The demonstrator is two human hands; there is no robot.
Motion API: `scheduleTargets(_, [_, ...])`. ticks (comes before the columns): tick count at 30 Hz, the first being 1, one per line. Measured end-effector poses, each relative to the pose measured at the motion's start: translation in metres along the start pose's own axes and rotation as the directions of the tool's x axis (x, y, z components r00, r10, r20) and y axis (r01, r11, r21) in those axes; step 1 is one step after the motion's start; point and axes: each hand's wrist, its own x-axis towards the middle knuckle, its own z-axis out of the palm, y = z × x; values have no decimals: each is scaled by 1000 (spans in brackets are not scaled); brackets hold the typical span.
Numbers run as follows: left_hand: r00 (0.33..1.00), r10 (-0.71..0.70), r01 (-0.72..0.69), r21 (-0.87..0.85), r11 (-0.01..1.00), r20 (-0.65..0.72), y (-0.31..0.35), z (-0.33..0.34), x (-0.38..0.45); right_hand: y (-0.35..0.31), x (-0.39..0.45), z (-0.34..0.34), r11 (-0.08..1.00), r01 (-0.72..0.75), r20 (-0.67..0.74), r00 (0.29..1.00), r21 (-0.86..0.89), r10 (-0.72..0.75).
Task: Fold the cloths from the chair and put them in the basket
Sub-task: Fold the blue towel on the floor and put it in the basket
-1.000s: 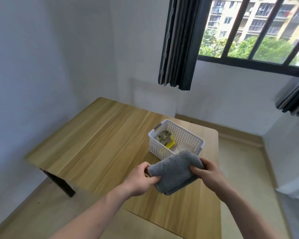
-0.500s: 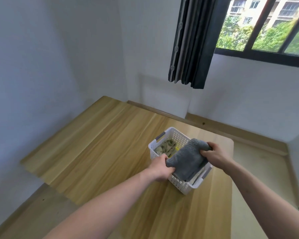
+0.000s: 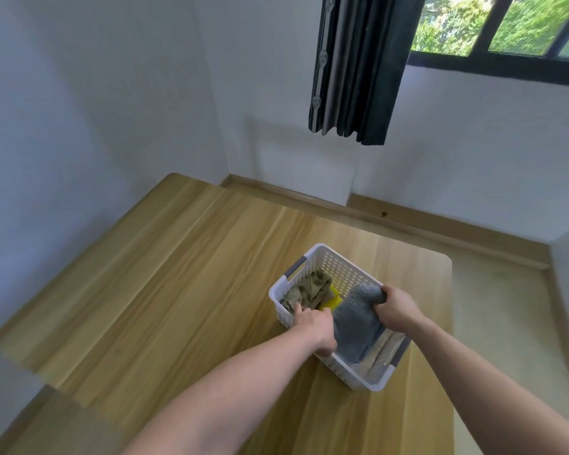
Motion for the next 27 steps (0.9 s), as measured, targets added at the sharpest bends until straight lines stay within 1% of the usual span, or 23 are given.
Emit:
scheduleTargets(5, [999, 41, -40, -61, 997, 28, -4, -2, 12, 7, 11, 7, 992, -3, 19, 1000, -127, 6])
scheduleTargets(8, [996, 56, -48, -114, 992, 68, -5, 0, 17, 11, 14, 11, 971, 47, 27, 999, -234, -42])
scheduleTargets(11, [994, 74, -68, -87, 994, 75, -7, 4, 23, 19, 13, 20, 938, 98, 21, 995, -331, -97])
scheduleTargets(12, [995, 84, -79, -79, 994, 60, -7, 6, 25, 21, 11, 25, 926, 106, -3, 993, -364, -115])
scheduleTargets(14, [993, 121, -121, -100, 988, -9, -6, 10, 25, 23, 4, 31, 898, 116, -124, 975, -423, -184])
scheduleTargets(16, [974, 184, -201, -122, 972, -133, -5, 15, 23, 22, -5, 35, 878, 169, -240, 923, -448, -300])
scheduleTargets(17, [959, 209, -235, -125, 964, -190, -4, 18, 21, 23, -7, 38, 866, 220, -259, 896, -449, -362])
scheduleTargets(18, [949, 222, -255, -134, 958, -222, -4, 21, 20, 23, -9, 40, 850, 275, -243, 878, -449, -413])
scheduleTargets(20, [953, 218, -255, -169, 952, -209, -4, 25, 20, 29, -8, 47, 841, 348, -164, 881, -414, -444])
scheduleTargets(22, [966, 210, -234, -165, 958, -152, -4, 25, 22, 34, -5, 54, 880, 335, -81, 921, -337, -381])
scheduleTargets(24, [969, 234, -243, -124, 962, -80, -5, 23, 26, 37, -1, 57, 911, 297, -38, 946, -286, -321])
scheduleTargets(27, [965, 260, -257, -72, 964, 29, -6, 19, 33, 38, 5, 63, 912, 262, 45, 964, -315, -262])
